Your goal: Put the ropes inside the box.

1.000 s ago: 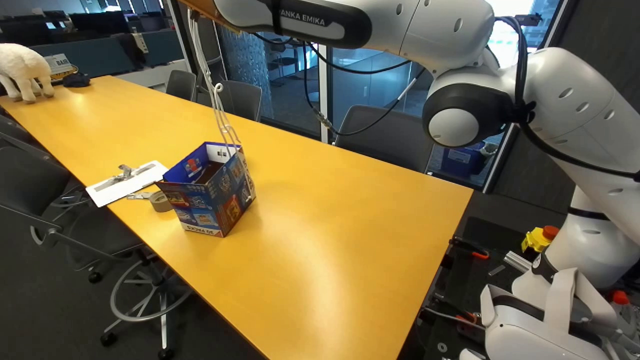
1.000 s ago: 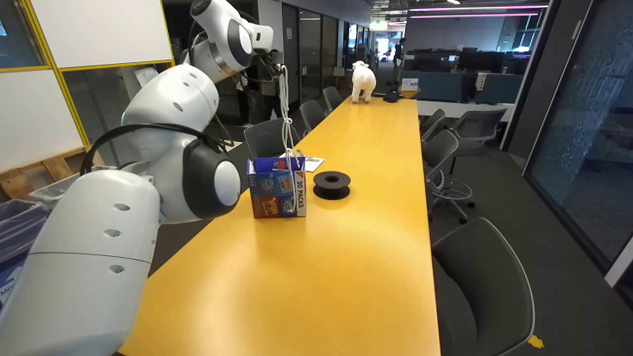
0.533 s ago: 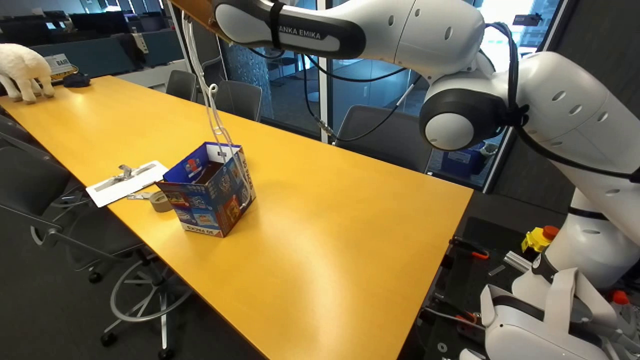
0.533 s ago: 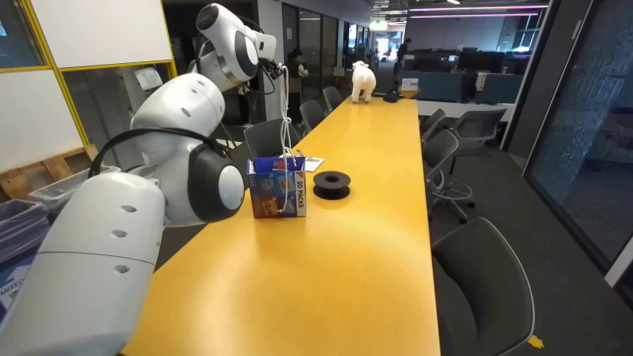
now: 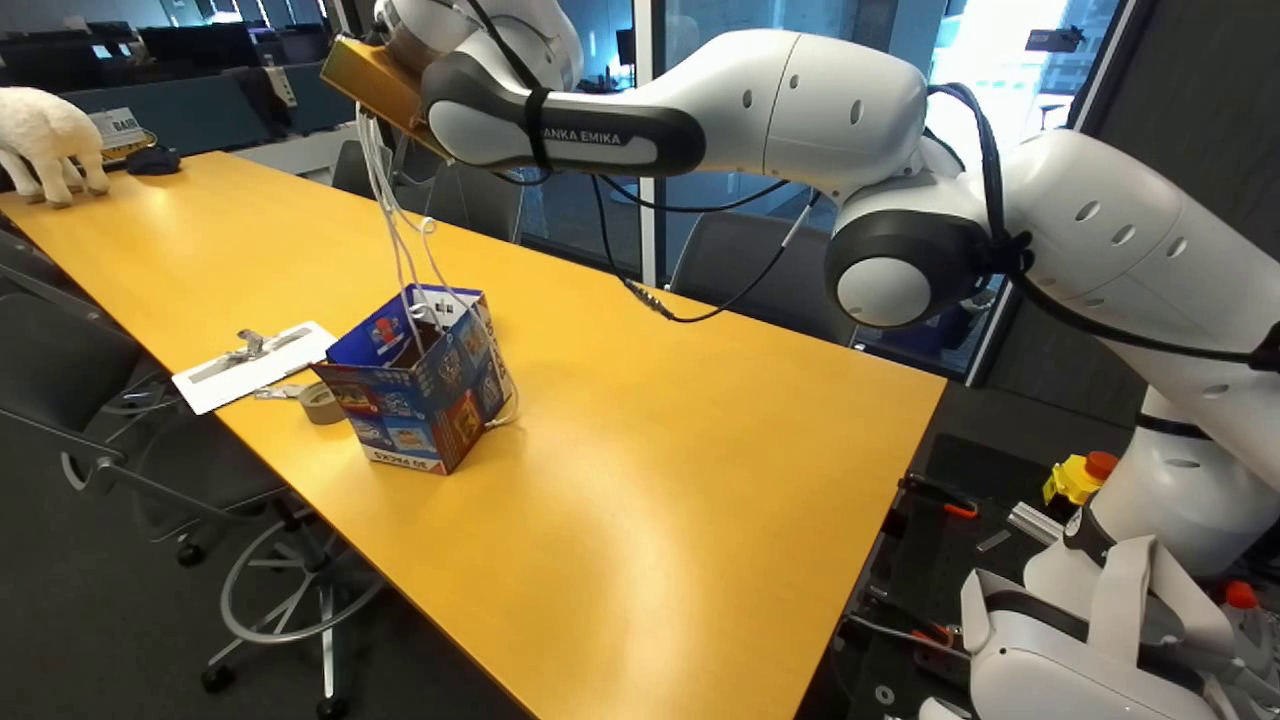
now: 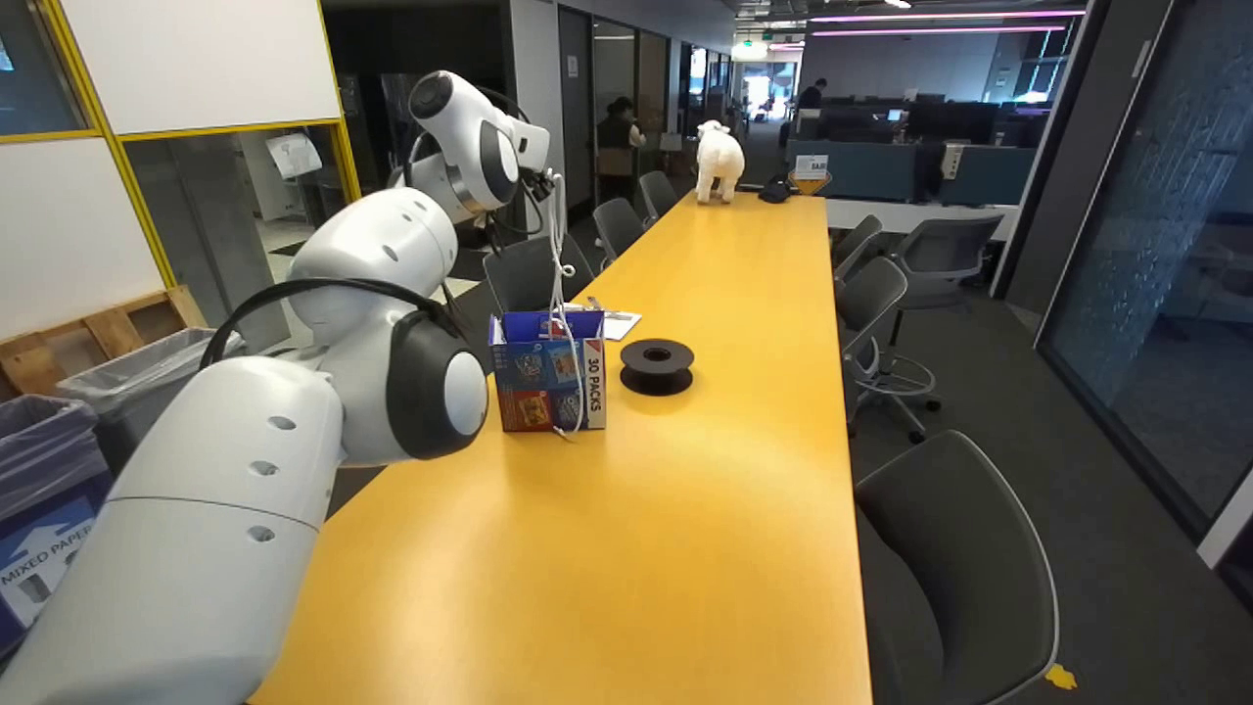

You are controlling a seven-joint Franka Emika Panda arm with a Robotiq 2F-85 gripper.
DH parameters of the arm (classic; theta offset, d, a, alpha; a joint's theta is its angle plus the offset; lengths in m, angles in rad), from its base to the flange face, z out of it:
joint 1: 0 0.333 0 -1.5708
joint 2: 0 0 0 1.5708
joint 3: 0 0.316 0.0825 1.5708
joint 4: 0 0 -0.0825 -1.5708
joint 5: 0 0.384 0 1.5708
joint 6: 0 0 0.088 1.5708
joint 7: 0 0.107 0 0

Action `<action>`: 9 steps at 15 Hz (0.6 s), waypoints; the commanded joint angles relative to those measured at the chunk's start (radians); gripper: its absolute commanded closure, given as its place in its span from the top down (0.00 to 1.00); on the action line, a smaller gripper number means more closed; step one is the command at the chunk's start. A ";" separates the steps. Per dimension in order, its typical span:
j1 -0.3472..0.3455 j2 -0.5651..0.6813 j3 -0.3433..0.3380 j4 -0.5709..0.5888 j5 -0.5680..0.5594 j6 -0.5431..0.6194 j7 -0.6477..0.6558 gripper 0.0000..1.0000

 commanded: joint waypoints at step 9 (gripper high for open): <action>-0.082 0.160 0.196 -0.008 0.203 0.040 -0.196 0.01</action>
